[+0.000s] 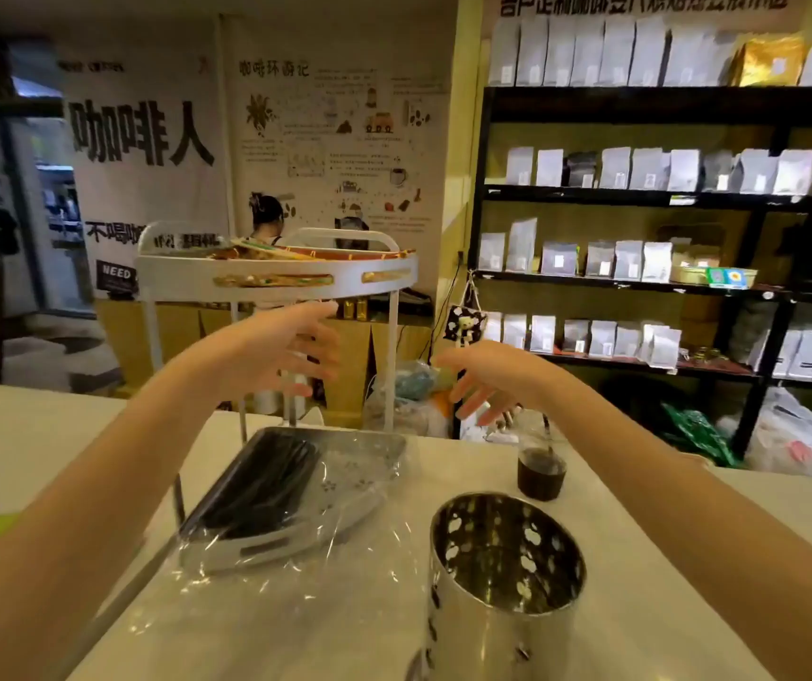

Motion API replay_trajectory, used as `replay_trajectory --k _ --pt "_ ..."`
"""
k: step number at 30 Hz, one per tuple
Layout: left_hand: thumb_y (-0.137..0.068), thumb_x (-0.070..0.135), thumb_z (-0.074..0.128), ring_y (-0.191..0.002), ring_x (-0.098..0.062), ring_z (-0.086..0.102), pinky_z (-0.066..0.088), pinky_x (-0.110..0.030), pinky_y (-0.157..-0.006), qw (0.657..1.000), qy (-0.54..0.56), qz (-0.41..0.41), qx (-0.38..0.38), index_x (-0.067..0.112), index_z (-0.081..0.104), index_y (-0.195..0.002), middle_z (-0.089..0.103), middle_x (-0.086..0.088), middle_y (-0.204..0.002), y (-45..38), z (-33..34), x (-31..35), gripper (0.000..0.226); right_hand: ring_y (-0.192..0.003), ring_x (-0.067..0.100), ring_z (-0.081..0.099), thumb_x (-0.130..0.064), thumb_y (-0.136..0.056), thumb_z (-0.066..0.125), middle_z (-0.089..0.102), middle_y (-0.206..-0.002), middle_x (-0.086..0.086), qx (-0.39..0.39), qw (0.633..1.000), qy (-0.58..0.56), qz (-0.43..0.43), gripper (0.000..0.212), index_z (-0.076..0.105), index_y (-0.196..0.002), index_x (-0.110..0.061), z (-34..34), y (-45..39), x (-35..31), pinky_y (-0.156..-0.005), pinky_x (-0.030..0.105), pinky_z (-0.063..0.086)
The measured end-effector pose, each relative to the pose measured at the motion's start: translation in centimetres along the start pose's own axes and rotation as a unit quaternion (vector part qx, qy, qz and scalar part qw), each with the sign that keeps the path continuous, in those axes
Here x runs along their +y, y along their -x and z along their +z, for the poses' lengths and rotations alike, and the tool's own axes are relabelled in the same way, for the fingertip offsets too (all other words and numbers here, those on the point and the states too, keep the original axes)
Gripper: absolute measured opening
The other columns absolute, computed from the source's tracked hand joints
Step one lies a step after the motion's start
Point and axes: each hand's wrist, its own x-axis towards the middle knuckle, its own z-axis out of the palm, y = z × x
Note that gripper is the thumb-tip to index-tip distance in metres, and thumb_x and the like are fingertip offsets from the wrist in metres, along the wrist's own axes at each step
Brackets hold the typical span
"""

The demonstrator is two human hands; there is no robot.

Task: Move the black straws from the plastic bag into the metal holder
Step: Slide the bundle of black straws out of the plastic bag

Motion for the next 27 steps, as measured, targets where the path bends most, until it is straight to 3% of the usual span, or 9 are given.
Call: replay_trajectory --k 4,7,10,12,14,16,19,22,27 --pt "-0.087 0.043 0.044 -0.101 -0.025 0.061 0.046 -0.044 -0.094 0.997 -0.013 -0.069 0.028 0.012 0.059 -0.108 0.064 -0.011 -0.109 0.0 -0.2 -3.7 0.04 -0.088 0.027 0.067 -0.048 -0.086 0.054 0.063 -0.106 0.015 -0.084 0.994 0.021 0.063 0.058 0.046 -0.126 -0.007 2.6 -1.4 2.8 -0.069 0.036 0.058" --pt "-0.088 0.04 0.045 -0.112 -0.026 0.052 0.038 -0.043 -0.1 0.989 -0.025 -0.133 0.055 0.01 0.056 -0.113 0.057 -0.011 -0.12 -0.6 0.1 -7.1 0.041 -0.096 0.029 0.065 -0.054 -0.083 0.054 0.063 -0.109 0.015 -0.114 0.986 0.05 0.112 0.062 0.049 -0.122 -0.006 4.5 -2.7 5.3 -0.07 0.034 0.055" --pt "-0.09 0.031 0.046 -0.115 -0.028 0.046 0.034 -0.04 -0.102 0.978 -0.08 -0.152 0.121 0.007 0.051 -0.117 0.05 -0.014 -0.127 -1.6 0.9 -9.7 0.037 -0.106 0.033 0.061 -0.051 -0.082 0.058 0.06 -0.117 0.015 -0.133 0.982 0.018 0.13 0.054 0.053 -0.116 -0.01 6.0 -3.7 7.1 -0.092 0.042 0.051" --pt "-0.091 0.03 0.043 -0.117 -0.031 0.046 0.034 -0.04 -0.102 0.966 -0.151 -0.154 0.141 0.007 0.049 -0.12 0.05 -0.016 -0.128 -2.0 1.3 -11.4 0.037 -0.111 0.036 0.059 -0.041 -0.088 0.056 0.054 -0.126 0.016 -0.148 0.983 -0.037 0.104 0.046 0.051 -0.121 -0.01 6.9 -3.7 7.3 -0.097 0.042 0.048" --pt "-0.091 0.032 0.042 -0.116 -0.032 0.047 0.034 -0.039 -0.099 0.961 -0.183 -0.166 0.122 0.008 0.046 -0.123 0.051 -0.016 -0.127 -2.2 1.4 -12.7 0.04 -0.106 0.033 0.062 -0.036 -0.089 0.055 0.053 -0.129 0.018 -0.177 0.975 -0.08 0.112 0.045 0.049 -0.123 -0.006 7.5 -3.6 7.4 -0.084 0.034 0.055" --pt "-0.09 0.032 0.045 -0.114 -0.031 0.048 0.035 -0.036 -0.095 0.956 -0.205 -0.184 0.098 0.009 0.044 -0.126 0.05 -0.017 -0.128 -2.2 1.0 -13.9 0.043 -0.1 0.027 0.065 -0.034 -0.089 0.056 0.059 -0.122 0.016 -0.21 0.966 -0.091 0.119 0.034 0.056 -0.111 -0.008 8.0 -4.0 7.8 -0.071 0.027 0.058" --pt "-0.085 0.032 0.053 -0.108 -0.029 0.049 0.036 -0.034 -0.088 0.952 -0.208 -0.204 0.097 0.008 0.043 -0.125 0.051 -0.016 -0.126 -2.3 0.4 -14.4 0.047 -0.092 0.023 0.07 -0.026 -0.089 0.058 0.069 -0.106 0.01 -0.21 0.961 -0.13 0.124 0.035 0.057 -0.117 -0.005 8.4 -4.3 8.1 -0.079 0.033 0.057" --pt "-0.083 0.031 0.057 -0.107 -0.03 0.05 0.038 -0.035 -0.086 0.949 -0.203 -0.21 0.116 0.006 0.042 -0.124 0.053 -0.018 -0.123 -2.7 0.2 -14.4 0.051 -0.068 0.019 0.073 -0.013 -0.092 0.051 0.069 -0.097 0.011 -0.192 0.955 -0.202 0.101 0.024 0.055 -0.115 -0.006 8.1 -3.9 6.9 -0.056 0.029 0.059" --pt "-0.084 0.036 0.055 -0.113 -0.032 0.049 0.04 -0.038 -0.094 0.948 -0.2 -0.243 0.041 0.009 0.039 -0.128 0.051 -0.018 -0.125 -2.7 0.5 -14.3 0.054 -0.066 0.016 0.072 -0.006 -0.094 0.045 0.07 -0.094 0.008 -0.175 0.955 -0.232 0.061 0.023 0.055 -0.114 -0.011 6.6 -3.6 4.1 -0.054 0.028 0.058"
